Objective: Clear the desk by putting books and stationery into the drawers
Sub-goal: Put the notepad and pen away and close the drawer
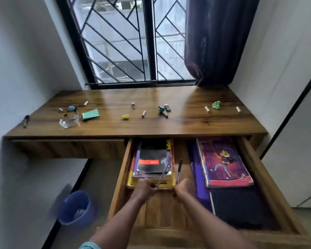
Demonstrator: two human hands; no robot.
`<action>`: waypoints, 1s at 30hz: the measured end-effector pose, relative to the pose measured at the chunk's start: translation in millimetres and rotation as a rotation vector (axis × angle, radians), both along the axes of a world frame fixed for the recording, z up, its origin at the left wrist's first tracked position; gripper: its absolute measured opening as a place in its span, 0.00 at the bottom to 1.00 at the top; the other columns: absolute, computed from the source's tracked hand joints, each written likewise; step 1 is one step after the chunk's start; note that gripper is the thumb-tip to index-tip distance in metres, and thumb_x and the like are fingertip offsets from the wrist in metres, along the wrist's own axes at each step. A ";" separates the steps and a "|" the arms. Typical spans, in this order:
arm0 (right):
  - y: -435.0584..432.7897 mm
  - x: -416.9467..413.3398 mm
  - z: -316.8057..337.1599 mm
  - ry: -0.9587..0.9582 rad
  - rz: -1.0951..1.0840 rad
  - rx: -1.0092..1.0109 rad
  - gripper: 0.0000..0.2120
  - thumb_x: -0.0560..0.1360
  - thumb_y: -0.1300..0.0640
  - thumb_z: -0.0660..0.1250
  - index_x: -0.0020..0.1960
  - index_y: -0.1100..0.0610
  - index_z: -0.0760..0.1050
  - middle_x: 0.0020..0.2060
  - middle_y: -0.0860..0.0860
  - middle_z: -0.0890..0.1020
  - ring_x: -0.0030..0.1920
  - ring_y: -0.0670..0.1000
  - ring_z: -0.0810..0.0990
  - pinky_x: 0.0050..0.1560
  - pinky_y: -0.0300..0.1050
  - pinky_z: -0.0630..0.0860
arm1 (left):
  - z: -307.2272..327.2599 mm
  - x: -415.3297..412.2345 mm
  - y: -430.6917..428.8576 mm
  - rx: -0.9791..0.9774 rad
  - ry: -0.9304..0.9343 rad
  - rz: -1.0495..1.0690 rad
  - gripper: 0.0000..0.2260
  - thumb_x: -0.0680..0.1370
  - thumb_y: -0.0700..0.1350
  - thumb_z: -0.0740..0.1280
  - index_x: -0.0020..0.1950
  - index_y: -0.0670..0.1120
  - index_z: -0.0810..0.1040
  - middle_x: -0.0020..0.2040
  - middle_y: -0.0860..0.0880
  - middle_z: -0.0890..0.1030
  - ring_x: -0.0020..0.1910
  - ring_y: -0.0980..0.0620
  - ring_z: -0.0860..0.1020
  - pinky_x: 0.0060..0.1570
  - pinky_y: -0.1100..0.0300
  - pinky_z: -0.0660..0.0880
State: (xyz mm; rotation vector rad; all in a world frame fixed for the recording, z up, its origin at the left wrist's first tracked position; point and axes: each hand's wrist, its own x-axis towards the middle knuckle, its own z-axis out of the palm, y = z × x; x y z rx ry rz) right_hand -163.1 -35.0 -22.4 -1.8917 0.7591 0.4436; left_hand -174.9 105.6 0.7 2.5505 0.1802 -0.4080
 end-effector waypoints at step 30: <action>74.1 4.8 -22.5 0.637 0.307 0.217 0.08 0.76 0.61 0.63 0.44 0.66 0.76 0.37 0.59 0.80 0.34 0.56 0.79 0.31 0.47 0.79 | -44.9 -33.3 58.6 0.215 0.284 0.152 0.12 0.76 0.42 0.66 0.59 0.44 0.77 0.58 0.43 0.79 0.58 0.45 0.79 0.60 0.52 0.76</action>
